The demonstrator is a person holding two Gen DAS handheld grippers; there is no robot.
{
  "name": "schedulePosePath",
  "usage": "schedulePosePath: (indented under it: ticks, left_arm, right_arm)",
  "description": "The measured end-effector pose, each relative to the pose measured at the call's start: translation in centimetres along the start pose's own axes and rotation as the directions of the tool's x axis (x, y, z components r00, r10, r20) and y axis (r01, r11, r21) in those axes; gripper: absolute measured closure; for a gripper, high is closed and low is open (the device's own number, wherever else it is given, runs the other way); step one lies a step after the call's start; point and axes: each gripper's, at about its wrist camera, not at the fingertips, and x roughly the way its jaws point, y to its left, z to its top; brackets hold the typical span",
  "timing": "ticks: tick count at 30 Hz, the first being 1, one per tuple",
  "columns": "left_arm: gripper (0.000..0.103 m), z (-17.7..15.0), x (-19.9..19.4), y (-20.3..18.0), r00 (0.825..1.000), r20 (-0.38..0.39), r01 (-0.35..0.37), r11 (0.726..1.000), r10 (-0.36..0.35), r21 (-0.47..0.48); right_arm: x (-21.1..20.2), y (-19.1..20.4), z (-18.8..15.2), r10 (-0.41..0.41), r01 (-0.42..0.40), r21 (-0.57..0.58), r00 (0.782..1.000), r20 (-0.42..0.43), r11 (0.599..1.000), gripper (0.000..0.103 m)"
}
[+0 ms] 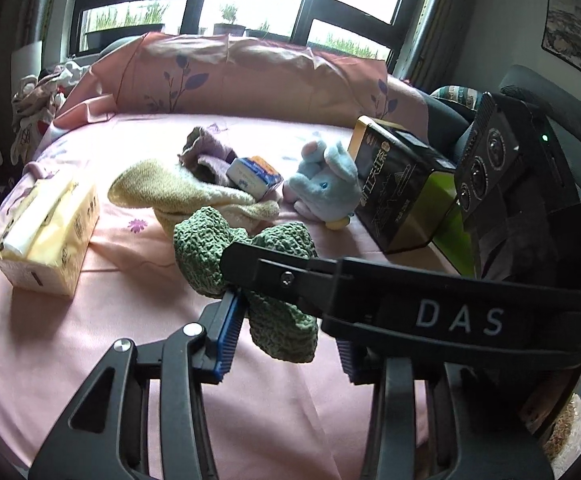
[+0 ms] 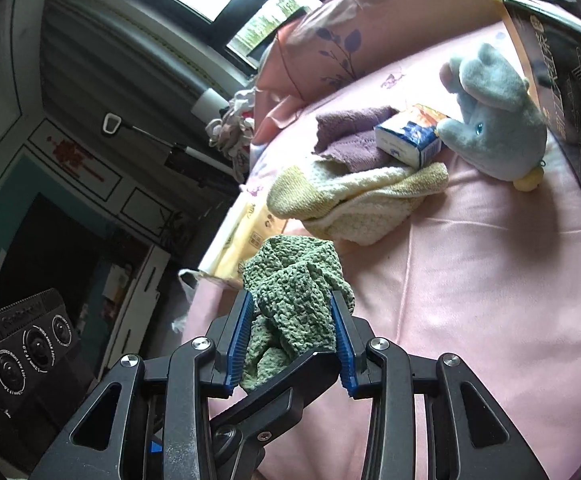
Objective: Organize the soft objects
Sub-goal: 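Carry the scrunchie into the green box and open the right tool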
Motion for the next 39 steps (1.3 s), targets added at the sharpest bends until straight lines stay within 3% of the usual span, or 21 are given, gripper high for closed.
schedulePosePath:
  ticks: [10, 21, 34, 39]
  left_arm:
    - [0.064, 0.8, -0.6, -2.0, 0.997, 0.066, 0.047, 0.998, -0.049, 0.042]
    - [0.064, 2.3, 0.7, -5.5, 0.987, 0.086, 0.131, 0.988, -0.138, 0.077]
    - [0.064, 4.8, 0.8, -12.0, 0.976, 0.097, 0.17, 0.956, -0.197, 0.238]
    - [0.064, 5.7, 0.8, -15.6, 0.96, 0.095, 0.22, 0.921, -0.263, 0.321]
  right_arm:
    - [-2.7, 0.4, 0.6, 0.006, -0.004, -0.021, 0.996, 0.092, 1.0, 0.062]
    - [-7.0, -1.9, 1.5, -0.019, 0.009, 0.046, 0.976, 0.216, 0.999, 0.062]
    - [-13.6, -4.2, 2.2, -0.005, -0.036, 0.099, 0.924, 0.383, 0.994, 0.062]
    - [-17.5, -5.2, 2.3, -0.027, -0.035, 0.122, 0.881, 0.472, 0.992, 0.062]
